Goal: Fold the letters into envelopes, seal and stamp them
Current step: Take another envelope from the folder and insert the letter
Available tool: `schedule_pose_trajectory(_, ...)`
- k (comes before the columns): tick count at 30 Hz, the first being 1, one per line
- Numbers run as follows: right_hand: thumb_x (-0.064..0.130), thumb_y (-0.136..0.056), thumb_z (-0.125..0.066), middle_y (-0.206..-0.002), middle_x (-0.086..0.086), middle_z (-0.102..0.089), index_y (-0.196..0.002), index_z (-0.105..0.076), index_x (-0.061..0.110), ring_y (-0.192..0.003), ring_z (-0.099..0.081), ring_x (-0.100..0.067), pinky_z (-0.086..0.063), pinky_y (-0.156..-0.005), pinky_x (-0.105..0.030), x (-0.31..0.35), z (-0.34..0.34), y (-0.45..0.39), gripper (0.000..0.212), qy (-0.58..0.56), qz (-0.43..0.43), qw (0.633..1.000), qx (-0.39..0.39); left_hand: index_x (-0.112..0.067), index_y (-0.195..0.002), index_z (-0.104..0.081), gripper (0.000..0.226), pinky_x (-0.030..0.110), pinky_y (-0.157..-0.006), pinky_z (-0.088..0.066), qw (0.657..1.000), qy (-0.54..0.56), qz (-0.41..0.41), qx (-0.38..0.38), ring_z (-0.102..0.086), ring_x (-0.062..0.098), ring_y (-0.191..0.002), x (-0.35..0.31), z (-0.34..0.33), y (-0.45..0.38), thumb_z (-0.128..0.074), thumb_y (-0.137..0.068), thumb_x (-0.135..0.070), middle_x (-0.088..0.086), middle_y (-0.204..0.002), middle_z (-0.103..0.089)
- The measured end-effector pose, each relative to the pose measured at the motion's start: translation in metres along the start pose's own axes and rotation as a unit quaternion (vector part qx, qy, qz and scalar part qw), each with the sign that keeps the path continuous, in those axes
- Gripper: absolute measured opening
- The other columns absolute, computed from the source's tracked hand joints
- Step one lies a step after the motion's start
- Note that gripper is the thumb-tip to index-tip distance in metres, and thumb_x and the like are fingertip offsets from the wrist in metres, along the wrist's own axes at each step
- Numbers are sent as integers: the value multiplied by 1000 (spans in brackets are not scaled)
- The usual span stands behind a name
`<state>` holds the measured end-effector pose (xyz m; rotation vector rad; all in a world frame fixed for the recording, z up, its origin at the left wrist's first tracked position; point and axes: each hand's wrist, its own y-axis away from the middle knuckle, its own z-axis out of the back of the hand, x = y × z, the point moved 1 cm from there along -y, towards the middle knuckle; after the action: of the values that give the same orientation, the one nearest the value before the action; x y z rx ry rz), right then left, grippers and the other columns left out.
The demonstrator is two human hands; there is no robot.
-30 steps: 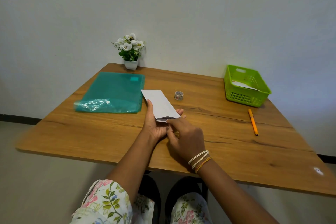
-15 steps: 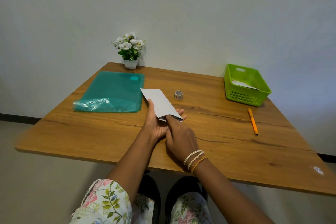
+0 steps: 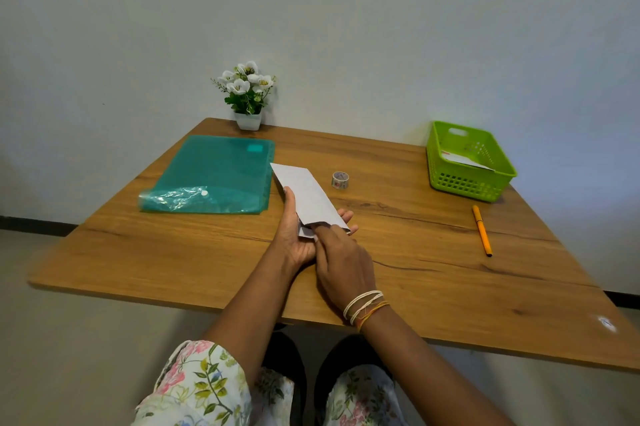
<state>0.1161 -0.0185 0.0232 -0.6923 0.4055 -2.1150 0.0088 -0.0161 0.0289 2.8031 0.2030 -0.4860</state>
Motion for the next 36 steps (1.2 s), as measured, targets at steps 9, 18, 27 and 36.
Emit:
schedule_pose_trajectory(9,32,-94,-45,-101,-9,-69,-121,-55,22,-81,-64,-27,-54,-65,-36,0,-3,-4,31,-46,-92,994,43,1,-129,-41,95,62,-89,-45,1000,-19,-2,-22,-57,42,-109,0,0,2,-46,-77,-79,31,-118,-56)
schedule_pose_trajectory(18,39,-98,-39,-95,-6,-72,-113,-64,25,-80,-65,-23,-54,-65,-37,-6,-3,-3,33,-122,-101,987,11,-1,-130,-44,93,54,-83,-47,999,-23,-9,-25,-58,37,-96,-2,2,1,-44,-78,-79,27,-104,-58)
schedule_pose_trajectory(27,29,-92,-52,-98,-8,-70,-126,-55,33,-84,-64,-26,-56,-71,-34,-4,-5,-6,34,-85,-120,988,37,0,-125,-49,95,57,-90,-48,999,-33,-10,-27,-61,37,-94,-3,9,-5,-50,-73,-80,26,-103,-62)
schedule_pose_trajectory(36,24,-92,-51,-92,-6,-67,-119,-48,21,-80,-62,-23,-49,-61,-31,-4,1,-7,27,-104,-109,987,53,-2,-130,-49,88,55,-99,-42,997,-70,-16,-6,-61,35,-90,-2,13,-7,-55,-77,-72,25,-99,-62)
